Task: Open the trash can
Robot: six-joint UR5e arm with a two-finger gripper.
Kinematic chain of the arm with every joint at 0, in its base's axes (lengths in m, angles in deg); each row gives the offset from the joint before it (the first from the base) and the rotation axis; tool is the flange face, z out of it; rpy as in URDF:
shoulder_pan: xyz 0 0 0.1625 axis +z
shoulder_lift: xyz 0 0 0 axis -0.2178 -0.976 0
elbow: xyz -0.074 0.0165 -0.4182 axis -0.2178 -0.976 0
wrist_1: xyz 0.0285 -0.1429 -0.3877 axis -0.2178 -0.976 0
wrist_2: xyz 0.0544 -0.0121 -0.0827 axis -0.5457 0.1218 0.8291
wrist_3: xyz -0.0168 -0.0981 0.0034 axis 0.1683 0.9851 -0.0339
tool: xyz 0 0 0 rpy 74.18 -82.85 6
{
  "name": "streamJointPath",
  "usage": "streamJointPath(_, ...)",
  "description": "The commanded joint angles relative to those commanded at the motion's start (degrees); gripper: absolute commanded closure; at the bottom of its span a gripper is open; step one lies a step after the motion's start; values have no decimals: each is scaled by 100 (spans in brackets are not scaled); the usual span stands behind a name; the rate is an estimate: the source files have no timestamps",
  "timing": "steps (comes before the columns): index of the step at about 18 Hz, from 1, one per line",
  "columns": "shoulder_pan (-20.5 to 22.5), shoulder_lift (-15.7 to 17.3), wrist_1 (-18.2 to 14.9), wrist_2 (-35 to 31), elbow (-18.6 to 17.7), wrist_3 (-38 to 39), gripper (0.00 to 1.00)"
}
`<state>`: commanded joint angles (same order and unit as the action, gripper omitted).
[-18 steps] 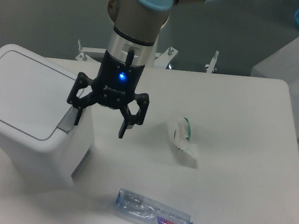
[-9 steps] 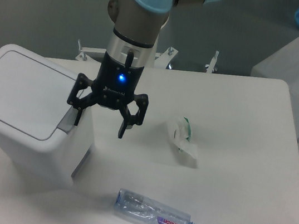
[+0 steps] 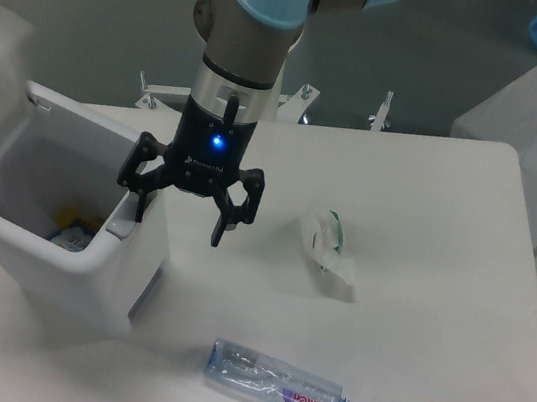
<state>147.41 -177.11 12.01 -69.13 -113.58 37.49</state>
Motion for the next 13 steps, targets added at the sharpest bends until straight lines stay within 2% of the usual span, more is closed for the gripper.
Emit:
streamJointPath(4, 9, 61, 9, 0, 123, 0, 0)
streamJointPath(7, 149, 79, 0, 0, 447, 0, 0)
streamJointPath(9, 613, 97, -9, 0, 483, -9, 0)
streamJointPath(11, 773, 88, -9, -44, 475, -61, 0)
streamJointPath(13, 1044, 27, 9, -271, 474, -577, 0)
